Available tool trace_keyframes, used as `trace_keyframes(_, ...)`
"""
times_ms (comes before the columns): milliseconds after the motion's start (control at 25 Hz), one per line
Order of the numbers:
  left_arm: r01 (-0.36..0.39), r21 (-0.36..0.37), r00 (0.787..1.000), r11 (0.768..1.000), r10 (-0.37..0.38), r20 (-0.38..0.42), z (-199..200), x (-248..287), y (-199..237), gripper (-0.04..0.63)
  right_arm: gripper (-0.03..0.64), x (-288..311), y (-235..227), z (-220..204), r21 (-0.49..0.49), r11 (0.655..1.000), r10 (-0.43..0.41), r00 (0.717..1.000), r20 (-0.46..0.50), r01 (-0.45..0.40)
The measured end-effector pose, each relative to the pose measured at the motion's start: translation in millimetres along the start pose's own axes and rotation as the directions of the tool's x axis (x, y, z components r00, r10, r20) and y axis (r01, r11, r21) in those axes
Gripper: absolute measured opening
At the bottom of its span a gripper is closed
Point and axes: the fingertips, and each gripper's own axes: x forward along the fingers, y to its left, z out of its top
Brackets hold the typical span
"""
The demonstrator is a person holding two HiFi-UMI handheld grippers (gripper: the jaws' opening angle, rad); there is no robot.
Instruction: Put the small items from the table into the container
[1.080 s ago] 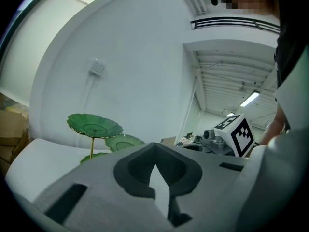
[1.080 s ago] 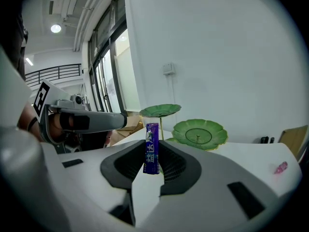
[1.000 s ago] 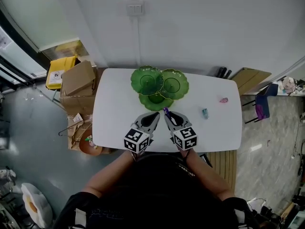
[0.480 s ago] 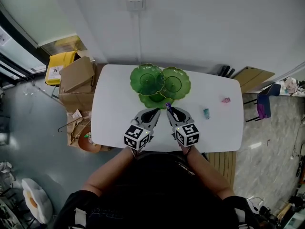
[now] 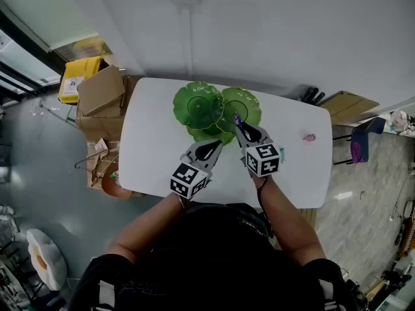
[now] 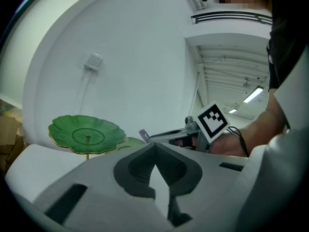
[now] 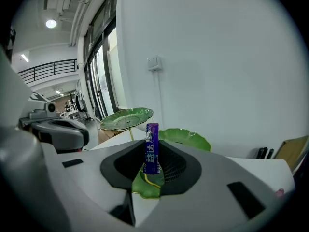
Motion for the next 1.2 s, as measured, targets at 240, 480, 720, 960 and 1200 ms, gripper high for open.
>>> trace_keyframes(240,-0.014,-0.011,1.0,1.0,0.013,-0.023,-7,14,9,0.008,0.092,39,-25,6,-0.014,0.999,0.027,0.995,-0.099,-0.028)
trace_keyframes(480,-0.025,-0.023,0.998,0.999,0.024,-0.05,-16,19,15,0.008,0.092,73,-41,-6,-0.045,0.997,0.047,0.975,-0.218,-0.058)
trace_keyframes(720,-0.045,-0.029,0.997,0.999,0.043,-0.068,-20,23,26,0.008,0.092,90,-49,-20,-0.031,0.997,0.063,0.949,-0.308,-0.077)
trace_keyframes(960,-0.04,-0.027,0.996,0.999,0.038,-0.081,-25,27,28,0.008,0.092,94,-52,-30,-0.025,0.996,0.072,0.931,-0.357,-0.087)
trace_keyframes(1200,-0.04,-0.037,0.996,0.999,0.037,-0.081,-26,30,28,0.008,0.092,101,-51,-39,-0.061,0.992,0.075,0.911,-0.405,-0.108)
